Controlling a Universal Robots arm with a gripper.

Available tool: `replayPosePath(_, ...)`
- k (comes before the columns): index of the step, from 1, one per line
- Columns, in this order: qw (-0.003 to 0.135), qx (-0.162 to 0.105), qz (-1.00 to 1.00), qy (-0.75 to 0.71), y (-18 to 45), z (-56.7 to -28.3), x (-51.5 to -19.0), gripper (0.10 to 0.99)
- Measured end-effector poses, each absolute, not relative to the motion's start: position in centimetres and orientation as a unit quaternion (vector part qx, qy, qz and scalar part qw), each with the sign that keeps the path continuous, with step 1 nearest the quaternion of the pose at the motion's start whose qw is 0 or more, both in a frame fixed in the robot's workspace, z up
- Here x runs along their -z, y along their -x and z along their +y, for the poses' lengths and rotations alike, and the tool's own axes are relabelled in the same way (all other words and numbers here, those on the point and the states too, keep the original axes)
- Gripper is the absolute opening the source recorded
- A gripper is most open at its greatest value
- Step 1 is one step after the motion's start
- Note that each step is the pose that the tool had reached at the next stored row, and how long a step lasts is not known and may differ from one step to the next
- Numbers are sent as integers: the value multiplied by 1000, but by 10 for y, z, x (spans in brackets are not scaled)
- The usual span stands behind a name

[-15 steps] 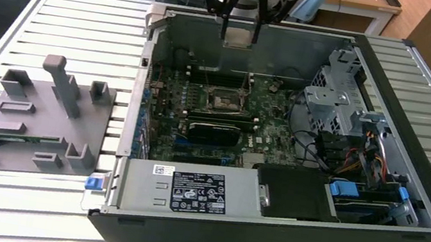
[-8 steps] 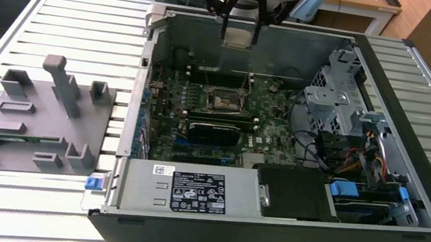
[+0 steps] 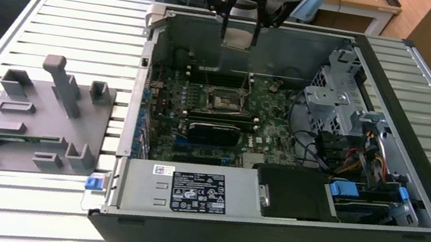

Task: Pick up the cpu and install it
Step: 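Place the cpu into insertion slot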

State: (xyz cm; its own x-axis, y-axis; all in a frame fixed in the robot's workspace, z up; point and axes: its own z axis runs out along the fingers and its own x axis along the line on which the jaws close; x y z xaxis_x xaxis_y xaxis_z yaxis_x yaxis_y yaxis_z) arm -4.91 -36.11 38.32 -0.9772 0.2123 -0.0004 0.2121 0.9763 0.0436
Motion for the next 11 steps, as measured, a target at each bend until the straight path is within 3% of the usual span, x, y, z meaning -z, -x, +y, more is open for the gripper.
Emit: replayPosePath(11, 4, -22, 988, -153, 49, -361, -382, 525)
